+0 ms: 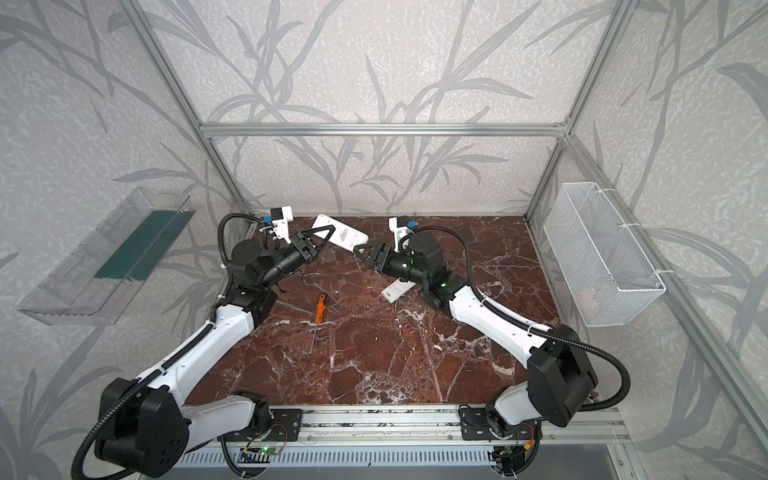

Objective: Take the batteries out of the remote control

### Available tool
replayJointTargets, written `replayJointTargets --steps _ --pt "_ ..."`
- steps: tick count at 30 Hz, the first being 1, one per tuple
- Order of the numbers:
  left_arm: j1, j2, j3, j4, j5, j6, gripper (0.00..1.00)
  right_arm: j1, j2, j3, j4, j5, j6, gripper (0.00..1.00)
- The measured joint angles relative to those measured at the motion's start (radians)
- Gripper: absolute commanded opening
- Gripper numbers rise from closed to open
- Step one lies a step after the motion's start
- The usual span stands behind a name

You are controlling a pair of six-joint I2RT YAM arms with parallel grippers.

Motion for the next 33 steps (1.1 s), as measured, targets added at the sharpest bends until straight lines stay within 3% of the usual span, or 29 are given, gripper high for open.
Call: replayJointTargets --steps 8,15,19,25,33 --pt "0.0 0.0 0.001 0.001 0.027 -0.005 0.0 0.0 0.024 0.023 0.056 -0.017 0.036 0.55" --pt "0.0 -0.003 0.018 -0.054 0.041 0.036 0.0 0.0 0.043 0.032 0.066 -0.025 0.047 0.38" --pt "0.0 -0.014 0.018 -0.069 0.038 0.053 0.0 0.0 0.043 0.032 0.067 -0.029 0.06 0.38" --pt "0.0 -0.017 0.018 -0.072 0.039 0.057 0.0 0.0 0.043 0.032 0.069 -0.031 0.063 0.45" --pt "0.002 -0.017 0.018 -0.07 0.037 0.049 0.0 -0.006 0.042 0.025 0.084 -0.036 0.082 0.29"
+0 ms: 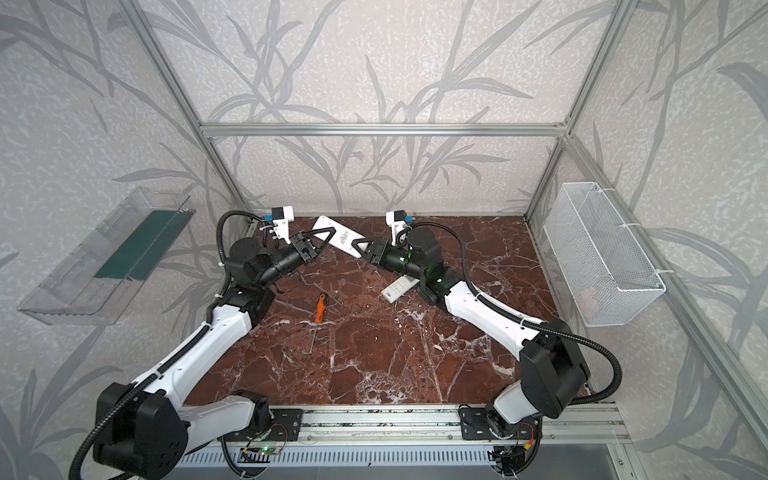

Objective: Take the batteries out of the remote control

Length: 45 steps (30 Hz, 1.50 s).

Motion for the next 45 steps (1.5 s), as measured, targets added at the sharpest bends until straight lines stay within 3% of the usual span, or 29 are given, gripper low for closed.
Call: replayJointTargets --steps 3,8,10,17,24,33,39,45 --pt "0.0 0.0 0.0 -0.004 0.0 0.0 0.0 -0.002 -0.003 -0.014 0.011 -0.003 0.006 0.29" --pt "-0.002 0.0 0.0 -0.005 -0.002 0.005 0.0 -0.003 -0.004 -0.021 0.011 0.002 0.005 0.46" --pt "-0.002 0.0 0.0 -0.004 0.0 0.003 0.0 -0.003 -0.004 -0.023 0.007 0.004 0.003 0.48" --pt "-0.002 0.0 0.0 -0.014 -0.006 0.007 0.0 -0.003 -0.004 -0.032 0.011 0.006 0.009 0.47" --pt "-0.002 0.018 -0.011 -0.074 -0.04 0.008 0.0 -0.01 0.004 -0.095 0.046 0.014 0.039 0.37" --pt "-0.002 0.14 -0.136 -0.022 -0.061 -0.02 0.0 -0.04 0.139 -0.173 0.127 0.003 0.06 0.34" --pt "0.0 0.185 -0.169 -0.019 -0.065 0.009 0.0 -0.045 0.174 -0.187 0.102 -0.006 -0.016 0.38" --pt "0.024 0.207 -0.169 -0.036 -0.035 0.08 0.0 -0.048 0.105 -0.173 -0.072 -0.001 -0.201 0.47"
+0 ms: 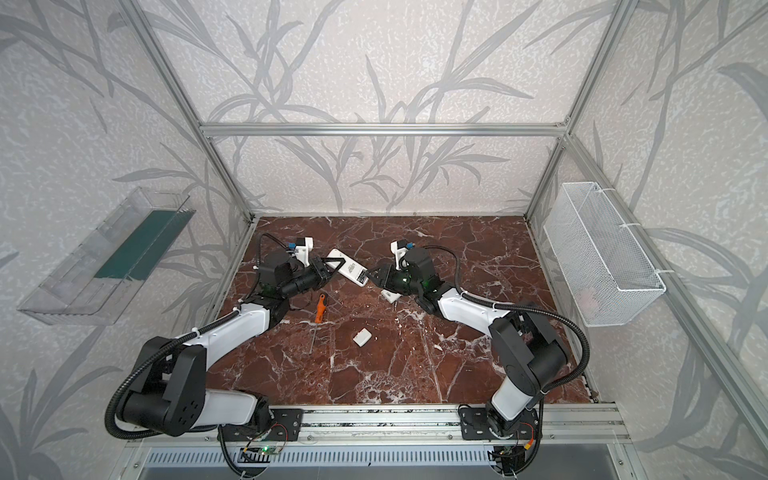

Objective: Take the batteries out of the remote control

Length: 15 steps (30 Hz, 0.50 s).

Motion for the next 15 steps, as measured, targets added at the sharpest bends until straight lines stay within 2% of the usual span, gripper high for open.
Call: replayJointTargets --steps 6,11,15 --pt "0.032 0.021 0.046 -0.146 0.081 0.144 0.0 -0.01 -0.141 0.024 -0.233 0.034 -0.251 0.48" --pt "0.042 0.024 0.172 -0.482 0.139 0.378 0.0 0.003 -0.188 0.013 -0.375 0.074 -0.384 0.48" --pt "0.042 0.024 0.22 -0.725 0.142 0.52 0.0 0.06 -0.183 -0.021 -0.45 0.106 -0.433 0.48"
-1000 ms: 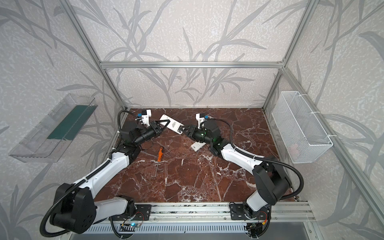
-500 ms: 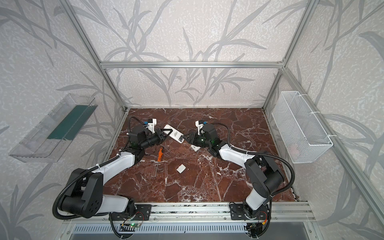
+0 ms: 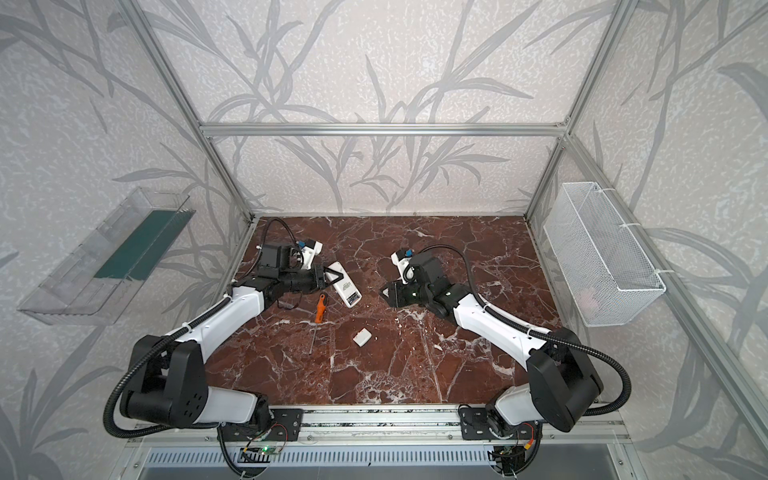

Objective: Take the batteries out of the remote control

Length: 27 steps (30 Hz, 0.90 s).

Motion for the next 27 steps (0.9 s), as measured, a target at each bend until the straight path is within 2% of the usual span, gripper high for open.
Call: replayJointTargets --steps 3,6,12,19,27 --pt "-0.006 0.007 0.0 -0.184 -0.009 0.068 0.0 0.044 0.023 -0.013 -0.023 0.006 -0.01 0.47" --pt "-0.024 0.023 -0.016 -0.291 -0.018 0.091 0.0 0.061 0.053 -0.027 -0.02 0.002 -0.002 0.47" --pt "-0.082 0.031 -0.113 -0.341 -0.028 0.076 0.0 0.061 0.077 -0.041 -0.02 0.003 0.005 0.48" --pt "-0.129 0.097 -0.176 -0.286 -0.015 0.02 0.0 0.061 0.074 -0.041 -0.026 0.009 -0.003 0.47" --pt "-0.129 0.197 -0.17 -0.057 0.056 -0.103 0.0 0.061 0.025 -0.053 -0.05 0.042 -0.016 0.47"
